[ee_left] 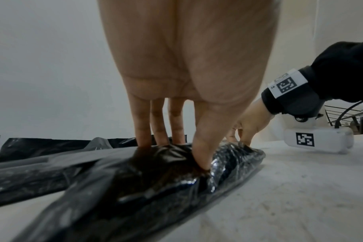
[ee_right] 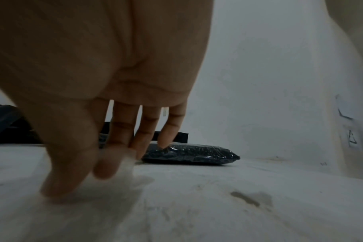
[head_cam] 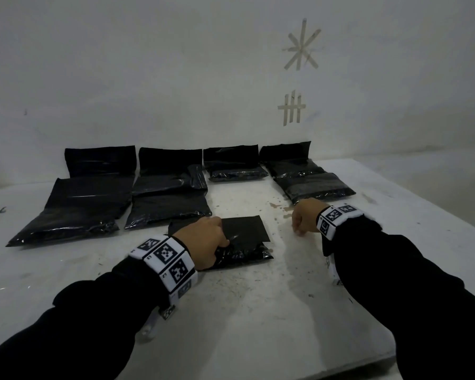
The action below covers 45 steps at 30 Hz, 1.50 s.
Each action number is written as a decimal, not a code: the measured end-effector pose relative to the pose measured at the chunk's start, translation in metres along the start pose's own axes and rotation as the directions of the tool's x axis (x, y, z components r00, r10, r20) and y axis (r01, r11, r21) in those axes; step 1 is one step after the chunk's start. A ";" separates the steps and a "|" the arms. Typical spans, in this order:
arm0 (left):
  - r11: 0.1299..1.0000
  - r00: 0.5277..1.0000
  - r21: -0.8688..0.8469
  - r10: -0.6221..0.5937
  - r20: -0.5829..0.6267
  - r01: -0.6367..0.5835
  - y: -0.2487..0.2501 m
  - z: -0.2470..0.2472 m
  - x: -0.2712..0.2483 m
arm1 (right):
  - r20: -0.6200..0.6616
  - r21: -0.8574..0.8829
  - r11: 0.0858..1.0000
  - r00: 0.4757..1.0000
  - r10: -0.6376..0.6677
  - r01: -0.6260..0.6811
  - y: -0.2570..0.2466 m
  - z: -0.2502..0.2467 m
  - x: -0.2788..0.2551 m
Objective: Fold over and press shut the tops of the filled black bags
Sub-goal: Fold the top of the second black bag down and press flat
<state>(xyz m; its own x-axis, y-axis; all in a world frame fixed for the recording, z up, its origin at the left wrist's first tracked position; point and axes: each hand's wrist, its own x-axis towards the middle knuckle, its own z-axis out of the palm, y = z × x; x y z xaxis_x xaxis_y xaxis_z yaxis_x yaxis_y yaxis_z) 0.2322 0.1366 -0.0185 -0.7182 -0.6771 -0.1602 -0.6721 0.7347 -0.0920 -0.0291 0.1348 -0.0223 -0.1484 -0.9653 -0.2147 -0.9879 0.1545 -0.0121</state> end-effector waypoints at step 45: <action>0.421 0.968 -0.899 -0.249 0.013 0.120 -0.029 0.018 -0.042 | -0.266 0.711 0.661 0.962 -0.062 0.239 -0.088 -0.109 -0.084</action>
<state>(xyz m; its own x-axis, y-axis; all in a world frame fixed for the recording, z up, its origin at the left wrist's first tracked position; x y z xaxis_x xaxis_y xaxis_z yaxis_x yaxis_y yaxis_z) 0.2855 0.1445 -0.0272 -0.5259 -0.8381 -0.1451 -0.5309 0.1902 0.8258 0.0658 0.1797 0.1032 -0.0930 -0.9942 0.0539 -0.6571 0.0206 -0.7535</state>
